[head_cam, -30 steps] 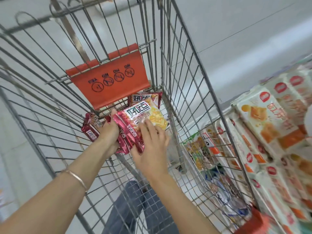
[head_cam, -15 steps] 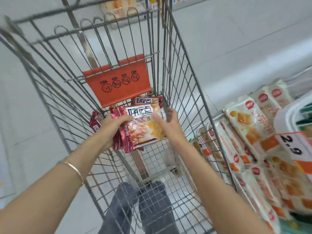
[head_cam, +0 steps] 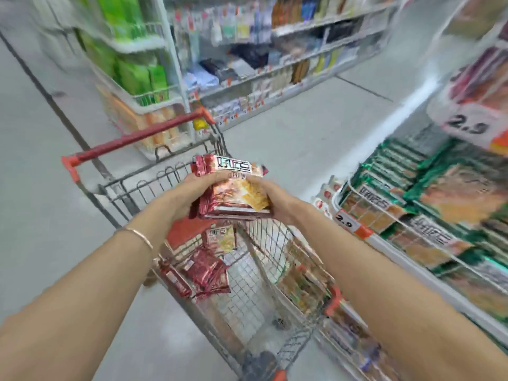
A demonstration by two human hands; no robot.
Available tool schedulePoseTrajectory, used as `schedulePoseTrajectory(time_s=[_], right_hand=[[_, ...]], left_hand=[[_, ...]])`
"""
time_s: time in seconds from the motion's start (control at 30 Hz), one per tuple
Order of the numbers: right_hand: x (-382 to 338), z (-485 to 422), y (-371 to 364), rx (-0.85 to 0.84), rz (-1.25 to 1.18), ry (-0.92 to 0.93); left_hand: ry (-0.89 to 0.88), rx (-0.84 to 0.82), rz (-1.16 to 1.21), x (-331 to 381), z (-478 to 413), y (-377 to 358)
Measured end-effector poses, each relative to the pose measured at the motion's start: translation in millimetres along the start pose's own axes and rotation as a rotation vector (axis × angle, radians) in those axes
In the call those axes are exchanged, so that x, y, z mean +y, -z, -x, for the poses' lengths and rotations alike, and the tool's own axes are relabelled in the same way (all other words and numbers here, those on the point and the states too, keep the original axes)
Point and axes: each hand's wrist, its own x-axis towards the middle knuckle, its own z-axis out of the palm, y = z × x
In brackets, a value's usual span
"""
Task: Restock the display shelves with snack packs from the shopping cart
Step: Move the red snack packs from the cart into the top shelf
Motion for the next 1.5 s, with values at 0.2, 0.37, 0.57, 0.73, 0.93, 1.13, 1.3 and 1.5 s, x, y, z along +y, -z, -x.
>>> schedulePoseTrajectory(time_s=[0.2, 0.37, 0.57, 0.73, 0.93, 1.13, 1.3, 1.5], right_hand=[[-72.5, 107.8, 62.8, 0.275, -0.08, 0.209], [-109.7, 206.8, 128.2, 0.488, -0.156, 0.403], [-147.0, 311.0, 216.9, 0.797, -0.073, 0.583], [-177.9, 380.7, 295.3, 1.062, 0.078, 0.804], [-204.3, 388.6, 404.3, 1.236, 0.231, 0.831], [-193.6, 372.2, 482.2, 0.986, 0.34, 0.368], [-187.8, 367.0, 498.1, 0.901, 0.367, 0.305], [-189.7, 371.3, 482.6, 1.009, 0.395, 0.149]], left_hand=[[-0.244, -0.224, -0.069, 102.5, 44.1, -73.1], [-0.456, -0.423, -0.066, 184.1, 86.6, -163.0], [-0.714, -0.513, -0.088, 260.2, 113.7, -271.7], [-0.94, -0.488, -0.049, 317.5, 118.1, -377.5], [-0.88, -0.601, -0.113, 372.2, 74.1, -482.0], [-0.876, -0.634, -0.4, 371.2, 33.7, -542.1], [-0.914, -0.611, -0.435, 368.3, 20.2, -551.9], [-0.896, -0.515, -0.466, 363.4, 16.4, -533.2]])
